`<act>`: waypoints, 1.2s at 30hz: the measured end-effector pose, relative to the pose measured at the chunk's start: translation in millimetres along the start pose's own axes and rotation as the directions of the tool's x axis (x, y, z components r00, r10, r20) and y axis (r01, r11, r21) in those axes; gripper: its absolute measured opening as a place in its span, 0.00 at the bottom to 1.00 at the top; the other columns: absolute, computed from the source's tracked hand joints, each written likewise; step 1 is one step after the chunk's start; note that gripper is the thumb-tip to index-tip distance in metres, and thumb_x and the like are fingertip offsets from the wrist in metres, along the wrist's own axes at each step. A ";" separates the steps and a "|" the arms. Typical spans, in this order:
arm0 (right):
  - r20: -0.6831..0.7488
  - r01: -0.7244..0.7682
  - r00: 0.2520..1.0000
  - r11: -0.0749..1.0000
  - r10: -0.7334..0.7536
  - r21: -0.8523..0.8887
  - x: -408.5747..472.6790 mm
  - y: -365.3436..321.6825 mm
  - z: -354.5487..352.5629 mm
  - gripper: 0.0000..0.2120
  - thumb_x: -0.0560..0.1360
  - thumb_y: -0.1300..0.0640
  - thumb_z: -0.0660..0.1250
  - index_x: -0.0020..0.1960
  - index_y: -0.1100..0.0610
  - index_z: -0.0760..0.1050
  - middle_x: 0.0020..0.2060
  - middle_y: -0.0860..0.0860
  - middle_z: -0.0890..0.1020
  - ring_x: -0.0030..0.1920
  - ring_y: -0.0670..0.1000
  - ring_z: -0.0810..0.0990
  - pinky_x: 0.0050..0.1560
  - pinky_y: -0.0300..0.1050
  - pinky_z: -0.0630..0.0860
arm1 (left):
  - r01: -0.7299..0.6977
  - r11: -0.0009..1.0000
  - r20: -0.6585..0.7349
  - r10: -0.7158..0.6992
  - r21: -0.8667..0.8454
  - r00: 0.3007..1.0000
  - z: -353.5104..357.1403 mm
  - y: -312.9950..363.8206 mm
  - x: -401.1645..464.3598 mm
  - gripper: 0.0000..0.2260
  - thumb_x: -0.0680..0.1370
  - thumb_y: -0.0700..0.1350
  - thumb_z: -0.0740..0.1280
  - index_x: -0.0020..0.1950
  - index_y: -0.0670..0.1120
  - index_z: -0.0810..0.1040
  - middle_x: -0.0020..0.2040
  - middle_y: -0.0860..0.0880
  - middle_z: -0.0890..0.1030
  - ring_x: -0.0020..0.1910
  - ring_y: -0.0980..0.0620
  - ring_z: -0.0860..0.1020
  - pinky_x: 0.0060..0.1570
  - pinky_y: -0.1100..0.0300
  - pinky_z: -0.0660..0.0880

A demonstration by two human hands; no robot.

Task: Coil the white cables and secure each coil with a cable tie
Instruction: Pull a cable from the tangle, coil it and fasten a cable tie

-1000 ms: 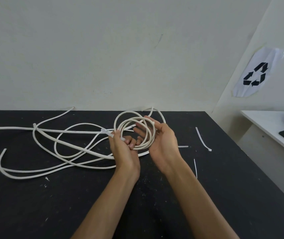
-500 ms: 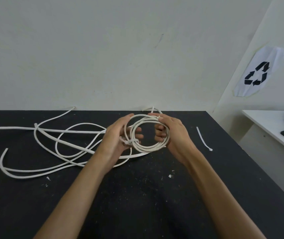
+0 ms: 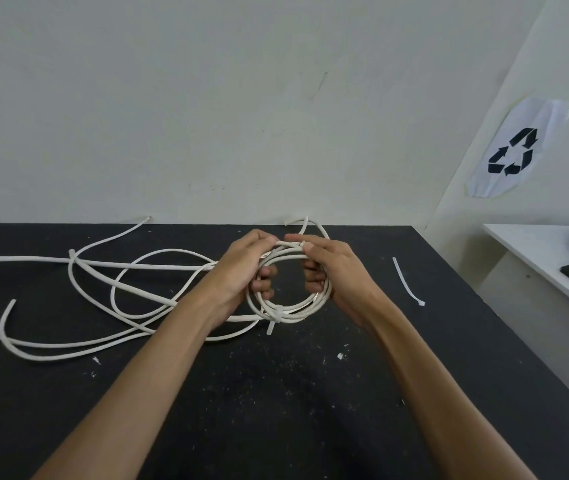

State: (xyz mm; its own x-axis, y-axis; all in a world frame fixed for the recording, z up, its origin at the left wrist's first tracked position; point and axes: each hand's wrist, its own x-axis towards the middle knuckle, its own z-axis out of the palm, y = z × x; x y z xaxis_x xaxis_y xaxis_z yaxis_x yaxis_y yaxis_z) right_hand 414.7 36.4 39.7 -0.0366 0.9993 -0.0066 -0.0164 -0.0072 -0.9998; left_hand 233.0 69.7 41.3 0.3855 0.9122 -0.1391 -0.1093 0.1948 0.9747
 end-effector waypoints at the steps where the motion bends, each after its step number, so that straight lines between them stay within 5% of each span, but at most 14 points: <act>1: 0.001 0.008 1.000 1.000 -0.008 -0.007 -0.1 1.4 0.2 0.16 0.89 0.61 0.58 0.71 0.59 0.79 0.36 0.49 0.65 0.33 0.46 0.63 0.32 0.40 0.64 | -0.002 1.000 0.014 0.002 0.007 1.000 0.0 0.0 -0.8 0.07 0.87 0.48 0.61 0.53 0.48 0.77 0.31 0.47 0.68 0.23 0.52 0.61 0.29 0.59 0.68; 7: -0.017 0.048 0.999 0.999 -0.048 0.001 -1.5 5.4 0.4 0.15 0.87 0.62 0.62 0.71 0.60 0.80 0.38 0.52 0.69 0.35 0.47 0.66 0.35 0.42 0.66 | -0.054 0.993 0.031 0.051 0.104 0.998 -3.5 3.2 -3.4 0.09 0.87 0.49 0.63 0.53 0.50 0.83 0.35 0.44 0.76 0.24 0.50 0.67 0.32 0.55 0.75; 13: -0.005 -0.062 0.998 0.952 0.066 0.300 -0.8 0.9 2.9 0.20 0.82 0.66 0.55 0.66 0.68 0.81 0.44 0.56 0.76 0.36 0.47 0.69 0.38 0.45 0.66 | -0.100 0.982 -0.071 0.113 0.162 0.991 -5.5 0.3 1.4 0.06 0.84 0.49 0.70 0.52 0.49 0.86 0.33 0.51 0.72 0.25 0.54 0.65 0.29 0.59 0.72; 24: -0.080 -0.029 0.994 0.876 0.077 0.482 -1.9 11.1 1.9 0.11 0.83 0.68 0.66 0.62 0.71 0.82 0.48 0.59 0.87 0.46 0.51 0.87 0.51 0.40 0.84 | -0.176 0.979 -0.274 0.142 -0.106 0.951 0.2 -11.1 6.0 0.06 0.83 0.46 0.71 0.51 0.45 0.86 0.31 0.52 0.63 0.26 0.55 0.58 0.23 0.64 0.60; 29: -0.311 -0.028 0.943 0.963 0.114 0.267 -3.8 11.0 -1.5 0.06 0.84 0.64 0.69 0.56 0.65 0.84 0.42 0.56 0.85 0.38 0.50 0.85 0.42 0.43 0.84 | -0.174 0.977 -0.303 0.130 -0.123 0.944 -8.7 -13.9 4.6 0.06 0.83 0.45 0.71 0.53 0.44 0.86 0.31 0.52 0.63 0.27 0.55 0.58 0.24 0.63 0.58; 32: -0.454 0.098 0.891 0.974 0.006 0.204 -4.2 6.1 -2.5 0.03 0.82 0.66 0.71 0.54 0.64 0.83 0.40 0.56 0.85 0.33 0.50 0.82 0.40 0.44 0.83 | -0.157 0.987 -0.341 0.135 -0.037 0.930 -8.6 -17.6 2.6 0.05 0.81 0.45 0.73 0.49 0.47 0.88 0.28 0.53 0.64 0.27 0.53 0.58 0.25 0.61 0.59; 36: -0.449 0.194 0.868 0.977 -0.212 -0.088 -8.0 1.4 7.1 0.01 0.80 0.67 0.74 0.51 0.63 0.84 0.38 0.57 0.87 0.34 0.51 0.84 0.40 0.42 0.83 | -0.166 0.969 -0.395 0.228 0.185 0.890 0.4 -19.0 0.8 0.05 0.80 0.47 0.74 0.46 0.51 0.89 0.26 0.61 0.74 0.24 0.58 0.67 0.29 0.62 0.64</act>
State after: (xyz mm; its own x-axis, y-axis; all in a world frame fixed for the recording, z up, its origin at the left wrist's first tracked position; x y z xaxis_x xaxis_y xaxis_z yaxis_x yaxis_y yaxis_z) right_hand 407.8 28.1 38.5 0.4201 0.8853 0.1992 0.0645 0.1898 -0.9797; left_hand 235.8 66.6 22.8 -0.0440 0.9986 0.0297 -0.0002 -0.0298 0.9996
